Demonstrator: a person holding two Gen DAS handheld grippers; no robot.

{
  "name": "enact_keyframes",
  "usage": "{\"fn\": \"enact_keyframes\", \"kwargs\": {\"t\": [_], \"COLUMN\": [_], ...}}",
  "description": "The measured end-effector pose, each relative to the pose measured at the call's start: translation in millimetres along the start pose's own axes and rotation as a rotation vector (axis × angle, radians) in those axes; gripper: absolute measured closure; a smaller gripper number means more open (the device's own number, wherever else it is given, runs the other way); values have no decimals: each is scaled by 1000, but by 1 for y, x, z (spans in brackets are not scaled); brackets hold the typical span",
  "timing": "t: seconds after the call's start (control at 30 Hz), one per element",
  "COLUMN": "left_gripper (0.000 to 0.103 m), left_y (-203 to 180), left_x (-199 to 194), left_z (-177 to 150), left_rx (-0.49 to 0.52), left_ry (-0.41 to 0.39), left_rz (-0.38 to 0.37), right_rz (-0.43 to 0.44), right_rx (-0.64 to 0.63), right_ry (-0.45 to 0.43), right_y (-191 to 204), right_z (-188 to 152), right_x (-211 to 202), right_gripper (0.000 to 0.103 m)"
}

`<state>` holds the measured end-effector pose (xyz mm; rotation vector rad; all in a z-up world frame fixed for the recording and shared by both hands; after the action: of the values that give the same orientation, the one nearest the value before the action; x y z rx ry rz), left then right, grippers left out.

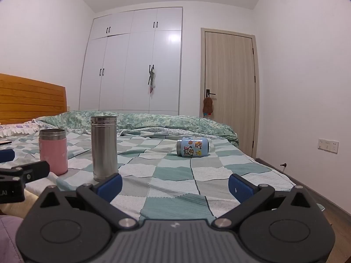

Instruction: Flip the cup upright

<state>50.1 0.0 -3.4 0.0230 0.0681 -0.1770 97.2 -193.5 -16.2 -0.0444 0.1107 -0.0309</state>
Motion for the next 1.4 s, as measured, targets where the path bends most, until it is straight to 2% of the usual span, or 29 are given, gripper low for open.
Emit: {"fn": "enact_keyframes", "kwargs": {"t": [1.4], "left_gripper": [0], "left_y": [-2], "left_x": [-1], "left_z": [0], "left_rx": [14], "left_ry": [-3], "left_rz": [-5], "right_rz": [0], "right_rx": [-2], "right_ry": [2], "right_y": [0], "right_z": [0], "right_x": [0], "right_gripper": [0]}}
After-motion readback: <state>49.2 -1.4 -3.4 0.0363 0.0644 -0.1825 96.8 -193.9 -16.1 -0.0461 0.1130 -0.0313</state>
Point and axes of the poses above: each gripper's, at about its wrist camera, not at the fingertips, and x roughly the way its jaws point, y to its left, z to its top, the point moved 5 cm from there along x, roughly the way its jaws point, and after that the axes turned 10 degrees about -z, right-handed, at the moved point
